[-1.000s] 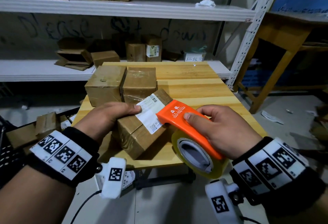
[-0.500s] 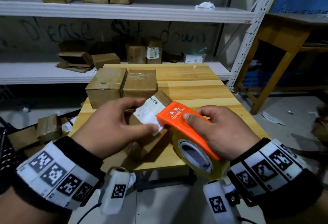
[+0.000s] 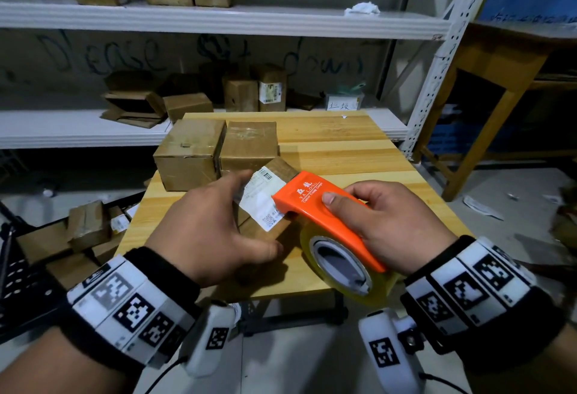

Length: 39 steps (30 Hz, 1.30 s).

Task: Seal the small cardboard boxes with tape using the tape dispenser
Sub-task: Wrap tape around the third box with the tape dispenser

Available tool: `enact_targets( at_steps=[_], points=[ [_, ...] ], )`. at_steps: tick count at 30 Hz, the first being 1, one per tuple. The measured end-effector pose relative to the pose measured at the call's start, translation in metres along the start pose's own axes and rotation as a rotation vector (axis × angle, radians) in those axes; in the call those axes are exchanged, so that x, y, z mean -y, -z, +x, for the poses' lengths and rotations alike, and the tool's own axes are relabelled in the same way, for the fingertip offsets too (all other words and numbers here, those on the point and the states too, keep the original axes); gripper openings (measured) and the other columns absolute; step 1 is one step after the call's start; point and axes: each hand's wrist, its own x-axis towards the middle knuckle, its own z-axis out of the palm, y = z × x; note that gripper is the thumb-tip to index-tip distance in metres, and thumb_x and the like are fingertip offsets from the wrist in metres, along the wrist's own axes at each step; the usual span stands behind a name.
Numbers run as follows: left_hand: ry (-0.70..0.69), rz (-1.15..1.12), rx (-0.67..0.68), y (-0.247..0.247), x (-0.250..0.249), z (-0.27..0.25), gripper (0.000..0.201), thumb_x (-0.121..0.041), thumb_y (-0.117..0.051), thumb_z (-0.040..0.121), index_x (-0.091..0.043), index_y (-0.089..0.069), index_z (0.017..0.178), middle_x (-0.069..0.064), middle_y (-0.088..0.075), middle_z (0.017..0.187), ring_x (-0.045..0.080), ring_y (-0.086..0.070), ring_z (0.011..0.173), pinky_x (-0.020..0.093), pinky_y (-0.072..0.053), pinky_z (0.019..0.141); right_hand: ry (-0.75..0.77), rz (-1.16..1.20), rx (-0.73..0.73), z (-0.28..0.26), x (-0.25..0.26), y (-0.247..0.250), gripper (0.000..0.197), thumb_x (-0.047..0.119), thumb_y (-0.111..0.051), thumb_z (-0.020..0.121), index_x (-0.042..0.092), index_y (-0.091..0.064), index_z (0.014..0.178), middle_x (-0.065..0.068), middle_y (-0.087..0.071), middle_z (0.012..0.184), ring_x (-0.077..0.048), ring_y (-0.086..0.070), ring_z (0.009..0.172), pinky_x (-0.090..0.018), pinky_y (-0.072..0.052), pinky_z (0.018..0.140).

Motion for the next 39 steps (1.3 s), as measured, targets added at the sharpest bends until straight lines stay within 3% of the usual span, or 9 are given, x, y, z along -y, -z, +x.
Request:
enact_targets(
  at_steps=[7, 12, 17, 22, 25, 28, 31, 34, 39],
  points=[
    [-0.014, -0.052, -0.011, -0.002, 0.006, 0.004, 0.117, -0.059, -0.094, 0.049, -0.038, -0.043, 0.152, -0.014, -0.066, 0.127, 0.009, -0.064, 0.107, 0.038, -0.058, 0.091, 0.021, -0.011, -0.018, -0.004, 0.002, 0.006, 0.039, 0.059, -0.064, 0.092, 0.023, -0.077, 0.085, 0.004, -0.078, 0.071, -0.012, -0.074, 0.061, -0.038, -0.06, 0.07],
    [-0.03, -0.085, -0.001, -0.006, 0.005, 0.005, 0.115, -0.053, -0.096, 0.051, -0.035, -0.044, 0.151, -0.016, -0.066, 0.124, 0.004, -0.064, 0.103, 0.03, -0.058, 0.087, 0.014, -0.007, -0.012, -0.006, 0.005, 0.013, 0.04, 0.061, -0.063, 0.089, 0.024, -0.078, 0.086, 0.003, -0.079, 0.073, -0.015, -0.076, 0.063, -0.045, -0.063, 0.076],
    [-0.045, -0.116, -0.002, -0.009, 0.008, 0.007, 0.112, -0.052, -0.096, 0.051, -0.034, -0.046, 0.15, -0.017, -0.067, 0.122, 0.001, -0.064, 0.102, 0.029, -0.058, 0.087, 0.005, -0.035, 0.007, -0.01, 0.004, 0.019, 0.04, 0.062, -0.062, 0.09, 0.025, -0.078, 0.089, 0.005, -0.079, 0.073, -0.013, -0.076, 0.063, -0.043, -0.063, 0.076],
    [0.01, -0.225, -0.008, -0.01, 0.019, 0.013, 0.102, -0.042, -0.097, 0.056, -0.033, -0.05, 0.146, -0.023, -0.062, 0.116, -0.011, -0.056, 0.101, 0.024, -0.053, 0.087, -0.016, -0.04, 0.016, -0.013, -0.003, 0.022, 0.04, 0.061, -0.064, 0.089, 0.025, -0.079, 0.089, 0.003, -0.079, 0.074, -0.014, -0.076, 0.063, -0.04, -0.06, 0.071],
    [0.011, -0.228, -0.012, -0.012, 0.021, 0.016, 0.104, -0.048, -0.097, 0.052, -0.035, -0.051, 0.145, -0.02, -0.064, 0.121, -0.006, -0.059, 0.104, 0.028, -0.055, 0.091, -0.011, -0.044, 0.014, -0.014, -0.007, 0.022, 0.041, 0.062, -0.063, 0.088, 0.024, -0.08, 0.087, 0.002, -0.079, 0.074, -0.016, -0.076, 0.064, -0.042, -0.062, 0.074],
    [0.006, -0.253, -0.002, -0.013, 0.022, 0.016, 0.108, -0.053, -0.094, 0.047, -0.032, -0.052, 0.145, -0.018, -0.066, 0.123, 0.001, -0.062, 0.107, 0.033, -0.057, 0.093, 0.0, -0.032, 0.009, -0.014, -0.006, 0.023, 0.04, 0.06, -0.063, 0.089, 0.023, -0.079, 0.085, 0.002, -0.079, 0.072, -0.014, -0.075, 0.061, -0.037, -0.059, 0.068],
    [0.004, -0.258, -0.007, -0.013, 0.021, 0.017, 0.107, -0.049, -0.095, 0.049, -0.03, -0.053, 0.145, -0.019, -0.065, 0.121, -0.001, -0.061, 0.106, 0.027, -0.055, 0.089, 0.001, -0.024, 0.017, -0.015, -0.005, 0.024, 0.037, 0.058, -0.063, 0.091, 0.024, -0.079, 0.085, 0.004, -0.078, 0.071, -0.011, -0.074, 0.059, -0.03, -0.054, 0.064],
    [0.0, -0.256, -0.015, -0.012, 0.021, 0.018, 0.1, -0.044, -0.095, 0.053, -0.031, -0.054, 0.143, -0.027, -0.061, 0.112, -0.008, -0.058, 0.1, 0.018, -0.049, 0.08, -0.012, -0.028, 0.02, -0.017, -0.007, 0.025, 0.039, 0.059, -0.064, 0.09, 0.024, -0.079, 0.084, 0.003, -0.078, 0.071, -0.013, -0.074, 0.06, -0.033, -0.056, 0.066],
    [0.001, -0.266, -0.013, -0.012, 0.019, 0.017, 0.1, -0.05, -0.09, 0.047, -0.032, -0.056, 0.139, -0.028, -0.061, 0.109, -0.007, -0.059, 0.098, 0.021, -0.052, 0.08, -0.01, -0.032, 0.014, -0.019, -0.01, 0.027, 0.039, 0.059, -0.064, 0.089, 0.024, -0.08, 0.082, 0.002, -0.078, 0.07, -0.014, -0.074, 0.06, -0.036, -0.057, 0.068]
  ],
)
